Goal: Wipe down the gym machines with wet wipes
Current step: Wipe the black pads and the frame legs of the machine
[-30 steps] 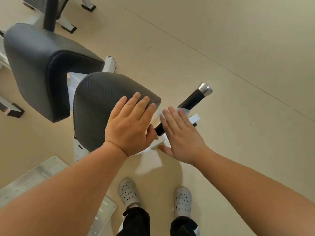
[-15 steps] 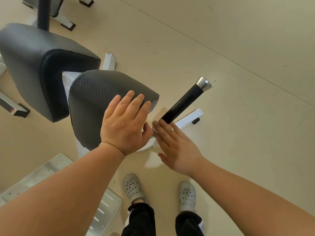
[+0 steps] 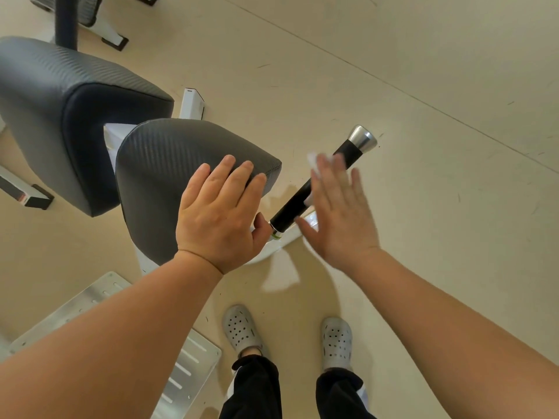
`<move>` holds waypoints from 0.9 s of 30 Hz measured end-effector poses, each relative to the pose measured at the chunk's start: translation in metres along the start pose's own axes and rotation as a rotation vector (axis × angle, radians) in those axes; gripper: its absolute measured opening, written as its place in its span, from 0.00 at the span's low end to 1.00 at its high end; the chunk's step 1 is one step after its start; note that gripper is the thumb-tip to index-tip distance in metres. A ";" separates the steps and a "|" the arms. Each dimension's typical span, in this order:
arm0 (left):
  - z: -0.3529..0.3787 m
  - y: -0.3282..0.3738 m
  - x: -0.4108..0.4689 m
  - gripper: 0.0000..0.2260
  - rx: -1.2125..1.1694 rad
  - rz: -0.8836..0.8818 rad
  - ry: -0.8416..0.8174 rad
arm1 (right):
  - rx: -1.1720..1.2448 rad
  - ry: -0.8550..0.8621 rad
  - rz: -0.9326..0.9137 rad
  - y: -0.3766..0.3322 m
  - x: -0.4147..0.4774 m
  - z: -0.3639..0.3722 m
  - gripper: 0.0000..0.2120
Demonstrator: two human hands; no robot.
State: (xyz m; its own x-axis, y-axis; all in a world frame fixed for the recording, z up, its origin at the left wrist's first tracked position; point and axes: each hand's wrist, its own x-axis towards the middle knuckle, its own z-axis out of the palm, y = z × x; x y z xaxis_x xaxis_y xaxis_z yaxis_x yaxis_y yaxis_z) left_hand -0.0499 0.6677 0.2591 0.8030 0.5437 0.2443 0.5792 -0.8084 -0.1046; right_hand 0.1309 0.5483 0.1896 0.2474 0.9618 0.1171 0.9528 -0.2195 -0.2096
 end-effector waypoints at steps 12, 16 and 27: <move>-0.003 -0.001 0.000 0.21 0.009 0.008 -0.026 | 0.393 0.264 0.069 0.000 0.005 -0.046 0.29; -0.005 -0.002 0.000 0.21 0.012 0.002 -0.063 | 0.310 0.192 0.239 0.025 0.037 -0.049 0.34; -0.006 0.001 0.002 0.21 -0.002 0.008 -0.074 | -0.213 0.043 -0.239 0.035 0.041 -0.025 0.31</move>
State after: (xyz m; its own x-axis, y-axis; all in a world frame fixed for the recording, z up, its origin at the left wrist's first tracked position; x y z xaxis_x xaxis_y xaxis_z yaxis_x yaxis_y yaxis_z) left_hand -0.0482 0.6666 0.2655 0.8158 0.5523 0.1713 0.5725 -0.8132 -0.1045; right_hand 0.1789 0.5761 0.2109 0.0151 0.9834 0.1807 0.9991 -0.0220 0.0358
